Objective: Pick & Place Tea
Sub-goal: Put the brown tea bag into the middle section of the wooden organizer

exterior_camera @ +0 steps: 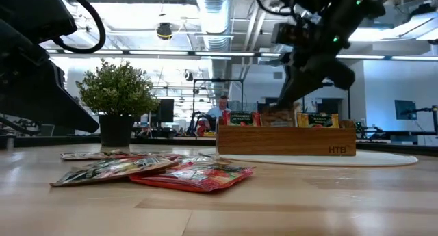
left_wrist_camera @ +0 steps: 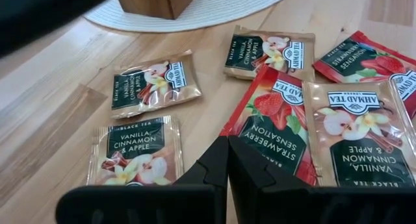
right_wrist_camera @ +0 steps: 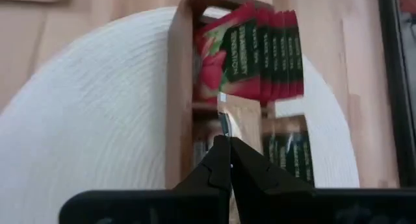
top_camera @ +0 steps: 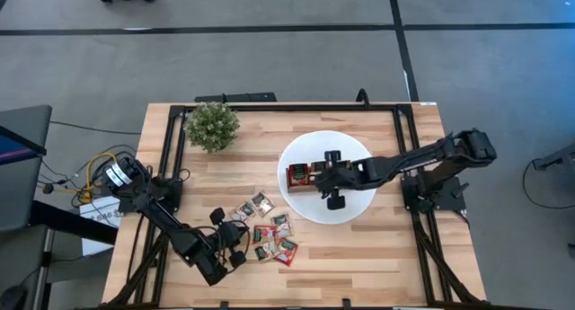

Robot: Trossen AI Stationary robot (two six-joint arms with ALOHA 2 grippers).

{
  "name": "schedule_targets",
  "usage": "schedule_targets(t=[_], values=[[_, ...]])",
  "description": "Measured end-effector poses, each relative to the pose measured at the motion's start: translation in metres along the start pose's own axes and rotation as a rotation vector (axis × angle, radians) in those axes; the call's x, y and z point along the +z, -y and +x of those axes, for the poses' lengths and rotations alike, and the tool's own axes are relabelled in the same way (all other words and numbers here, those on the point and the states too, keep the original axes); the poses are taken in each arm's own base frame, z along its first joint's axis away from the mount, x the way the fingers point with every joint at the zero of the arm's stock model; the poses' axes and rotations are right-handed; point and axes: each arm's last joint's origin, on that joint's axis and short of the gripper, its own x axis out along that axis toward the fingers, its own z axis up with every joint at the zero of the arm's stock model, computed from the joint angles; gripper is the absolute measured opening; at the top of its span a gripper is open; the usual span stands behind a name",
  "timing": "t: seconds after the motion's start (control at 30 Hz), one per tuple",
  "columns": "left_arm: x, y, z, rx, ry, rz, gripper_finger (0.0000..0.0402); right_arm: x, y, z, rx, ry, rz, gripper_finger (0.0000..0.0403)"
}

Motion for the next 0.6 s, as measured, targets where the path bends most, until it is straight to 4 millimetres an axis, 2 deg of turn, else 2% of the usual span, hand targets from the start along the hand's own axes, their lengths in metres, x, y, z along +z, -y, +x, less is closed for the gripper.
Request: schedule_targets(t=[0.2,0.33,0.43,0.6], values=[[0.0,0.0,0.0,-0.001,0.0,0.001,0.0,0.006,0.003,-0.026,0.009,0.052,0.026,0.0],[0.0,0.0,0.0,-0.002,-0.001,0.0,0.0,0.007,0.002,-0.033,0.025,0.071,0.041,0.0],[0.0,0.0,0.0,-0.003,-0.003,-0.001,0.0,0.007,0.005,-0.03,0.031,0.062,0.052,0.0],[0.0,0.0,0.0,-0.005,-0.006,-0.001,0.0,0.003,0.008,-0.011,0.024,-0.007,0.053,0.0]])
